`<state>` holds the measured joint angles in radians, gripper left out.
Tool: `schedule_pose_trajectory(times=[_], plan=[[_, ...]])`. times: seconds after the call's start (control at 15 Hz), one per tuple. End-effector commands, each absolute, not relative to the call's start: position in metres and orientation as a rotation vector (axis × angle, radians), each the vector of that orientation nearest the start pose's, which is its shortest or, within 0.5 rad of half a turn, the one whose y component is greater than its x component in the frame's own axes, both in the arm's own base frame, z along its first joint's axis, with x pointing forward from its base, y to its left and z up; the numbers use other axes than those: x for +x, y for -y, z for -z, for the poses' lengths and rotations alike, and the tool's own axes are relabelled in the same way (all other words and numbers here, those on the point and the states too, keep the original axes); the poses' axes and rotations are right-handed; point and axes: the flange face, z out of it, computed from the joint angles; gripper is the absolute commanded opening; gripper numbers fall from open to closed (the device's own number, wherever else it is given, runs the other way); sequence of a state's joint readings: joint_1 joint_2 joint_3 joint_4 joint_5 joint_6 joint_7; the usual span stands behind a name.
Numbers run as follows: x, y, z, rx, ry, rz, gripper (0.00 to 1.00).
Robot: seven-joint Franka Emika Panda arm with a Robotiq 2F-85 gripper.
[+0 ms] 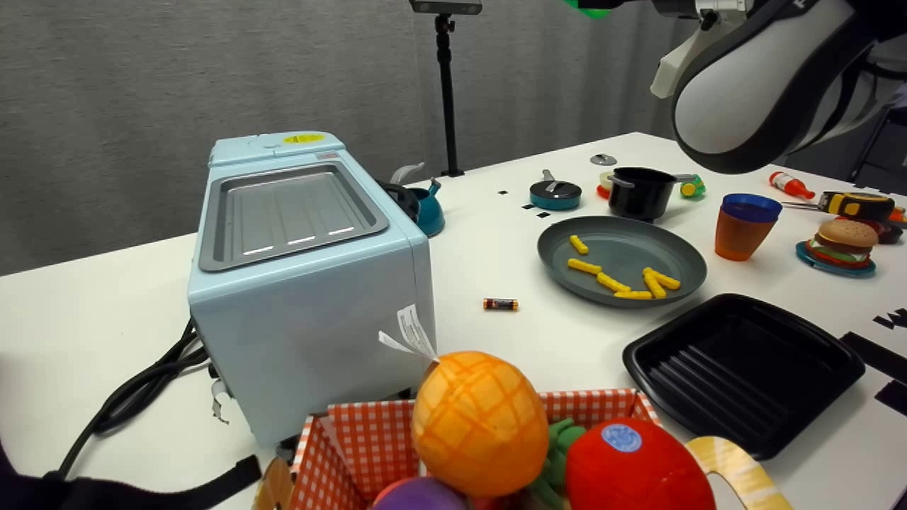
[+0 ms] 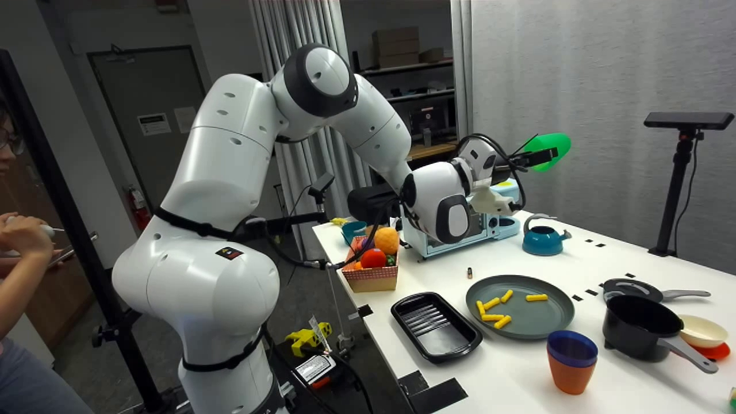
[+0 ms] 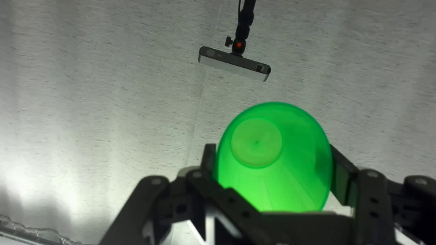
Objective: Pour the things in the green cup onto the plate
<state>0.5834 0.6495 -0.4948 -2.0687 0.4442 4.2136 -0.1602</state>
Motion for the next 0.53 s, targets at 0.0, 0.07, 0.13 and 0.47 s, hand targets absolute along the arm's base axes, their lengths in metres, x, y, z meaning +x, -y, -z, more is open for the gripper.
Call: schedule_pose_trajectory(times=[0.0, 0.07, 0.13, 0.47], plan=[[0.582, -0.049, -0.332, -2.387, -0.018, 2.53, 0.5], [0.578, -0.049, -0.325, -2.415, -0.02, 2.503, 0.5], [0.571, -0.049, -0.313, -2.472, -0.009, 2.436, 0.5], [0.551, -0.059, -0.267, -2.713, 0.072, 2.073, 0.5]])
